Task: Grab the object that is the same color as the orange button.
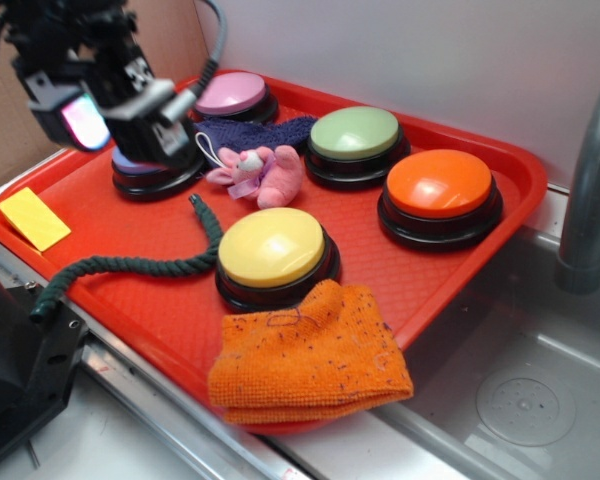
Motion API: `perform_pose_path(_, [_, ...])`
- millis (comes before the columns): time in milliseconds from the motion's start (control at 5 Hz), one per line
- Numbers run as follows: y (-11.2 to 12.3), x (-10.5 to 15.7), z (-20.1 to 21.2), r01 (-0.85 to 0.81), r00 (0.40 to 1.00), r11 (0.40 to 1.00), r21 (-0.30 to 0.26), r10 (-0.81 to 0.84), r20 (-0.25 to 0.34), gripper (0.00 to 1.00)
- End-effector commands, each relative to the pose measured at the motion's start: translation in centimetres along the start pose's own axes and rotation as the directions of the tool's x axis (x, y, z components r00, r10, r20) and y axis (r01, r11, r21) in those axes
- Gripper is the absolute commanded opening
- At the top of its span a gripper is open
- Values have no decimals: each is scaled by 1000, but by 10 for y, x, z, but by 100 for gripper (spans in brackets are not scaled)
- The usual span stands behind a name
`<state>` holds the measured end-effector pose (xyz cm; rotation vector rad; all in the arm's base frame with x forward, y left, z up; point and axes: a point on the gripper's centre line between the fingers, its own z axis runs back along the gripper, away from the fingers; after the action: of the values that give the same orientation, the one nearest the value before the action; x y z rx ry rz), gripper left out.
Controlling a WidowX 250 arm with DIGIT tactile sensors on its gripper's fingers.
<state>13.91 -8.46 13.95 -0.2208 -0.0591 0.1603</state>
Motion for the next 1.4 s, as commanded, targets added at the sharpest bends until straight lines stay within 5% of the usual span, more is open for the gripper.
perform_pose_path(0, [-22, 6, -49, -104, 995, 993, -53, 104, -1, 100])
perform_pose_path(400, [-41, -7, -91, -167, 985, 975, -144, 160, -60, 100])
perform_pose_path(800, [-46, -8, -109, -186, 982, 972, -142, 186, -11, 100])
perform_pose_path(1000, [-46, -8, -113, -193, 981, 973, -128, 192, -16, 0])
perform_pose_path(1200, [-46, -7, -117, -190, 982, 974, -126, 189, -19, 0])
